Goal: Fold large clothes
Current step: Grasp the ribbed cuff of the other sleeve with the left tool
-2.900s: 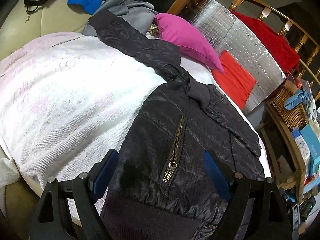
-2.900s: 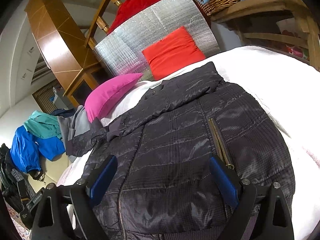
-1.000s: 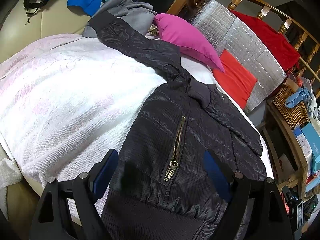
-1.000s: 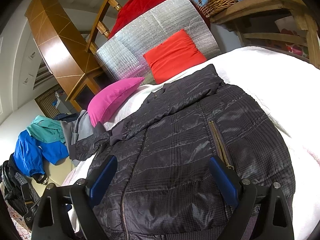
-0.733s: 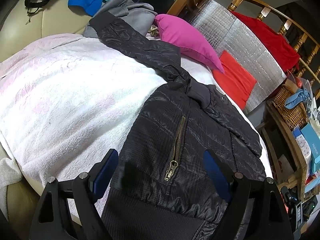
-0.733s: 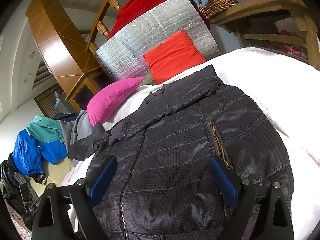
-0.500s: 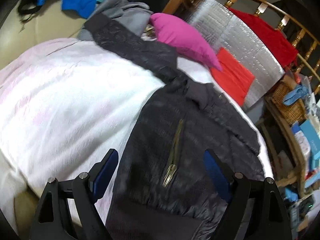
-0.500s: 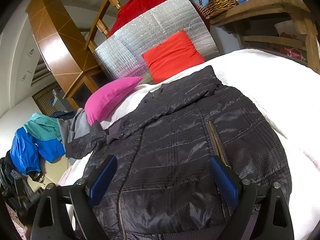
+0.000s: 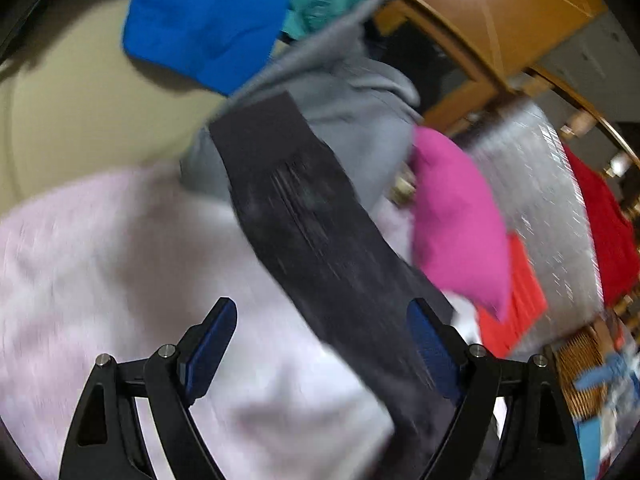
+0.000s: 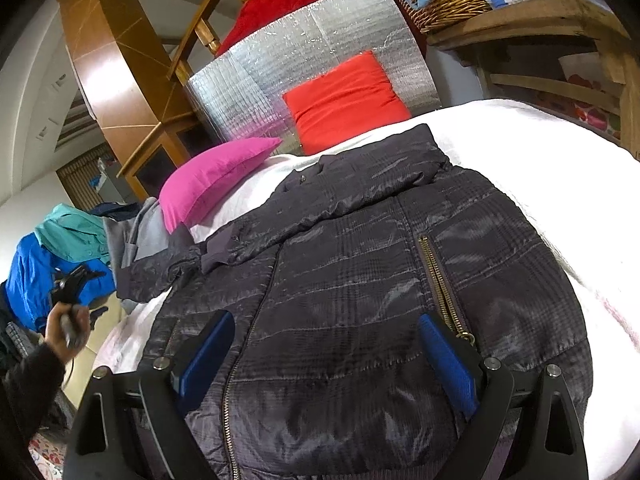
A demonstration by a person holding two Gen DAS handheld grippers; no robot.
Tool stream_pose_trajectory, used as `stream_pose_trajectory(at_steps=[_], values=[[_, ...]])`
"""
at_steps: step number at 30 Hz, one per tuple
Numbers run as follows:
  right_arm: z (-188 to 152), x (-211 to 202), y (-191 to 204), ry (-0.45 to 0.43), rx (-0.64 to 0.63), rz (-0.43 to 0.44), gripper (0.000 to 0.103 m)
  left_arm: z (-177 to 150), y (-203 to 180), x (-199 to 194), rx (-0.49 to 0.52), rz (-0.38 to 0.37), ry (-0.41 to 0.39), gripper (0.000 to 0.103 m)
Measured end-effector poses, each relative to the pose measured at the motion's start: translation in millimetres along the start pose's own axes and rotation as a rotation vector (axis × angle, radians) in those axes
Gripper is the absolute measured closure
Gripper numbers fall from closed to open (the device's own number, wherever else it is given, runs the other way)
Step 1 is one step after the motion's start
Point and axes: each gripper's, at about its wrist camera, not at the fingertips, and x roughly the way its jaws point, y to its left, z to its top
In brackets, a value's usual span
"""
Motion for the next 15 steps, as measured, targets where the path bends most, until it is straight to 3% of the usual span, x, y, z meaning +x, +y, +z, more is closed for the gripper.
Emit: stream_pose_trajectory(at_steps=[5,9,11,12,13,15], values=[[0,11,4,0.025,-0.019,-0.027,0.008,56,32,55,-0.121,0.08,-0.042,0.016],[0,20,9,0.047,-0.038,-0.04,0.008,74,44,84,-0.142,0.138,-0.064,0.019],[0,23,11,0.057,-0.048,-0.044,0.008,77,45,94,-0.115,0.153,-0.047,0.044],[0,24,11,0.058,-0.051,-0.047,0.008,78,45,100,-0.09,0.18,-0.022,0.085],[0,24,11,0.058,-0.053,-0.047,0.008,79,45,102,-0.072,0.2,-0.01,0.096],[0,24,11,0.058,-0.05,-0.046,0.008,78,41,95,-0.039,0.21,-0.034,0.096]])
